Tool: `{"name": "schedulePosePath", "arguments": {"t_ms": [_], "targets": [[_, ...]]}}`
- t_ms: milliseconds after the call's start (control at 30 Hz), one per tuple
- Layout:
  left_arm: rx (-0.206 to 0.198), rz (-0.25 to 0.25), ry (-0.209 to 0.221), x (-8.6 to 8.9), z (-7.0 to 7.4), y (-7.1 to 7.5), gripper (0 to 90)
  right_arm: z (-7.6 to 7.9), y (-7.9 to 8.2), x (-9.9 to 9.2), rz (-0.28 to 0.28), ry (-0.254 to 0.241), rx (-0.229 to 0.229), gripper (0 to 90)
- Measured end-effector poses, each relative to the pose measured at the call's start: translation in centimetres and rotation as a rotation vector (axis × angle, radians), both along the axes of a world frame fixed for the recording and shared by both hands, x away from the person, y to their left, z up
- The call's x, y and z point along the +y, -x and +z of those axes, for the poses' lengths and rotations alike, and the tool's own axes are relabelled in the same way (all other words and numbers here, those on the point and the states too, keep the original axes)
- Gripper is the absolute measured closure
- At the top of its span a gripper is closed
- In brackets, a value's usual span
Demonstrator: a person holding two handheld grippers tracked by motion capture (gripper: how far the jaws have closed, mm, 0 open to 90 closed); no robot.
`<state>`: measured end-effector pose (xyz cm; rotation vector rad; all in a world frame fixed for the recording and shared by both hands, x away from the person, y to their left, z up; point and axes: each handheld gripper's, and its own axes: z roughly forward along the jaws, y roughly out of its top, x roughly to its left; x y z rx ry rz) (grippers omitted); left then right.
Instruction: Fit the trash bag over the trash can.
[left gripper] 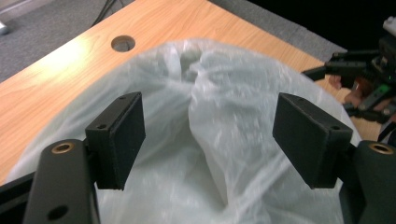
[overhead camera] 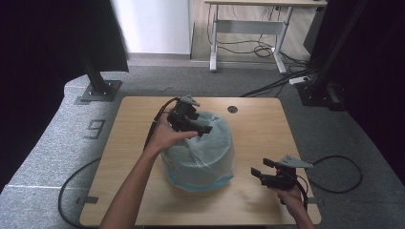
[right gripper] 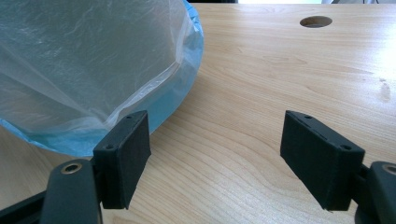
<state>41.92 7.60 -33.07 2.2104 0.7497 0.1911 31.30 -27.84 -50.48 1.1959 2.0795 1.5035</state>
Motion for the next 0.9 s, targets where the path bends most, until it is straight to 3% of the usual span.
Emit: {"name": "schedulePosePath", "arguments": {"t_ms": [467,900], "targets": [[0.063,-0.026,-0.092,-2.2,-2.3,-1.9,25.5,-0.1,0.1,-0.2,0.005,0.0,0.006,23.6],[0.098,-0.027,-0.222,-3.9,-4.1,-2.6,26.2,-0.1,0.1,-0.3,0.008,0.004,0.005,23.6]]}}
